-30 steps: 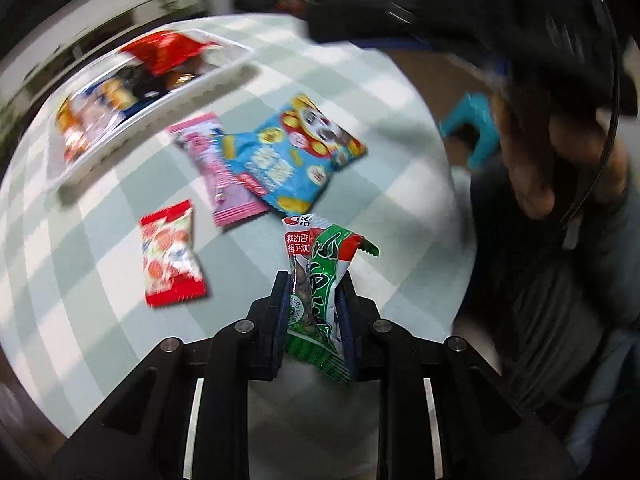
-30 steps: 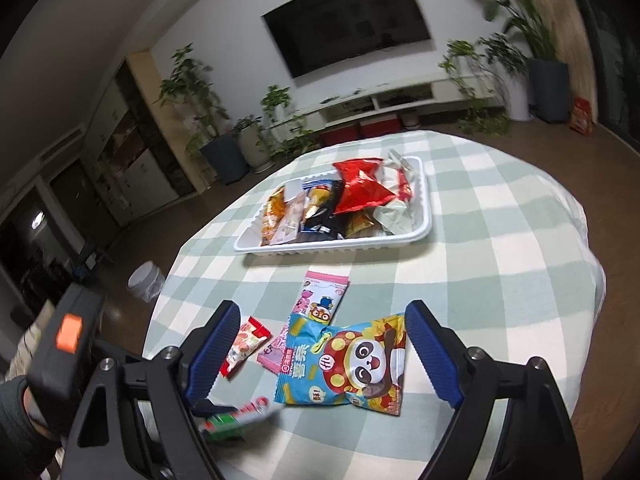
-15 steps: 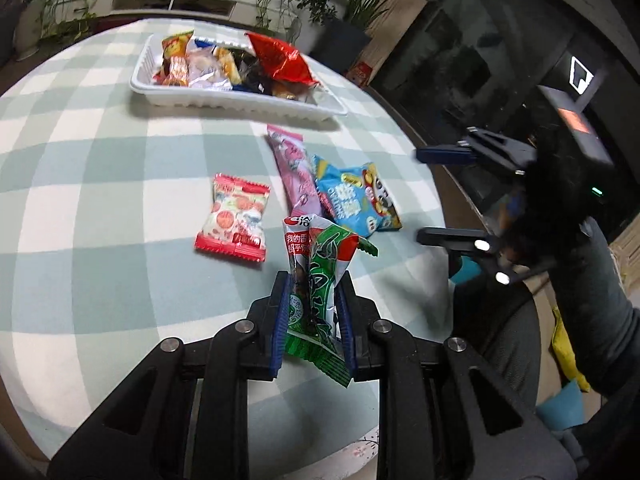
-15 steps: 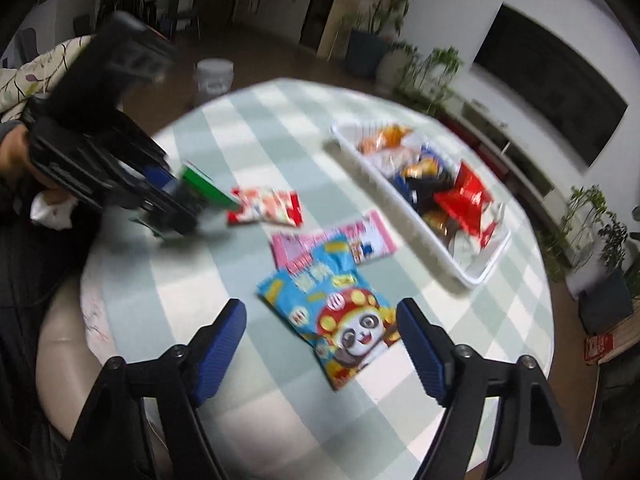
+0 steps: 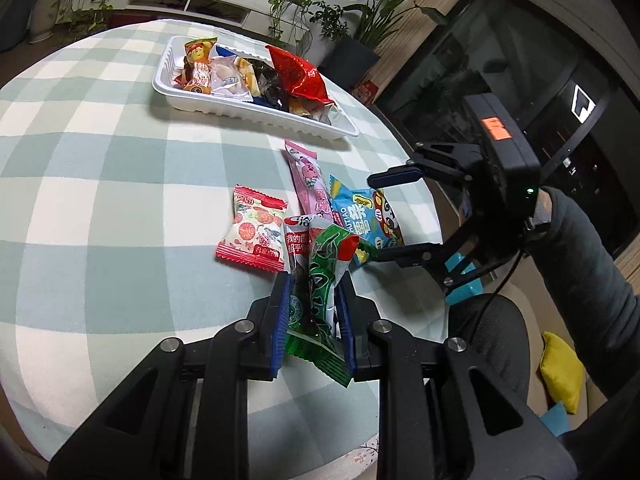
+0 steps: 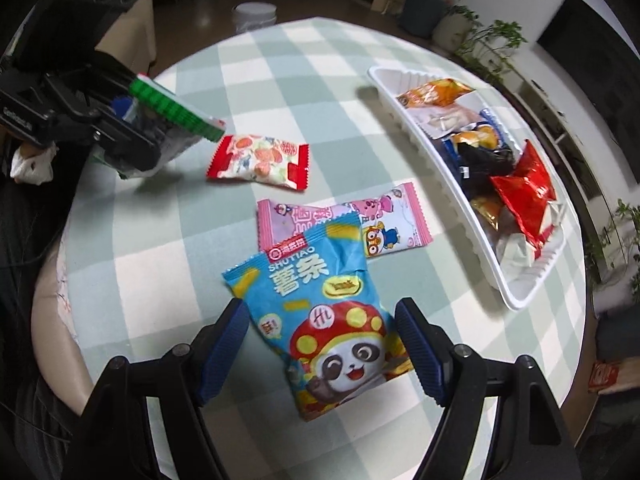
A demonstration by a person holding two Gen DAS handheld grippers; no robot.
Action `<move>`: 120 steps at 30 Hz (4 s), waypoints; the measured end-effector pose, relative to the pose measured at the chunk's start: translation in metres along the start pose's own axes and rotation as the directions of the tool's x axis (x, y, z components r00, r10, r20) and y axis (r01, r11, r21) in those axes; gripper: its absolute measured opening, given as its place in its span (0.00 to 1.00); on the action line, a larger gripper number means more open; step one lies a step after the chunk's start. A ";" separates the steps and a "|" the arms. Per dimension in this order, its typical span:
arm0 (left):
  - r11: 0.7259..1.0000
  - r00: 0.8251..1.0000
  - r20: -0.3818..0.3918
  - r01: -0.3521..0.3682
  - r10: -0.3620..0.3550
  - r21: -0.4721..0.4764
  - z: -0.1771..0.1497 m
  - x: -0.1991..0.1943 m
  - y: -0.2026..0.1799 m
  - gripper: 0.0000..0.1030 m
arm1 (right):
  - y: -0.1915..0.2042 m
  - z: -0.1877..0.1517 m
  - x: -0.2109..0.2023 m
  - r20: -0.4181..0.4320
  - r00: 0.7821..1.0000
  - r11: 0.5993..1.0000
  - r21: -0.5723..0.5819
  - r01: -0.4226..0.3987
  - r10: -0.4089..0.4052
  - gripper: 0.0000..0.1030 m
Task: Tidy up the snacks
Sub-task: 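Lift the green packet with the left gripper while the right grasps the blue Shutiao packet, then carry the green packet with the left gripper while the right carries the blue packet into the tray, then open both grippers and withdraw them toward the remaining loose snacks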
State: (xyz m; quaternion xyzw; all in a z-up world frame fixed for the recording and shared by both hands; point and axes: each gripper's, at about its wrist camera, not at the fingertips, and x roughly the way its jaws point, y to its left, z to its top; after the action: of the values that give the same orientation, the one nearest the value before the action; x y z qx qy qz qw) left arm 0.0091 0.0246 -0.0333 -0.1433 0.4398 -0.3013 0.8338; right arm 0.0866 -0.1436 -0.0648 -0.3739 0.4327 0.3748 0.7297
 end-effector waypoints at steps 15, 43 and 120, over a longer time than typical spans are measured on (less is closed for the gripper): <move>1.000 1.000 -0.016 -0.010 0.010 -0.002 0.000 0.005 0.001 0.20 | -0.025 -0.004 0.019 -0.059 0.979 0.972 0.145 -0.183 0.193 0.51; 0.993 0.985 0.127 -0.115 0.117 -0.021 0.141 -0.026 0.014 0.20 | -0.138 -0.028 -0.110 0.511 0.832 0.465 0.804 -0.372 -0.217 0.47; 0.884 0.892 0.195 -0.440 0.409 0.156 0.091 0.023 -0.015 1.00 | -0.114 -0.029 -0.086 0.391 0.781 0.342 0.908 -0.242 -0.486 0.99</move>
State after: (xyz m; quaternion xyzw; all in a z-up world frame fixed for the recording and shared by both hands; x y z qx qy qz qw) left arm 0.0886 -0.0042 0.0113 0.0164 0.3619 -0.1408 0.9214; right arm 0.1458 -0.2385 0.0289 0.2179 0.2747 0.0975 0.9314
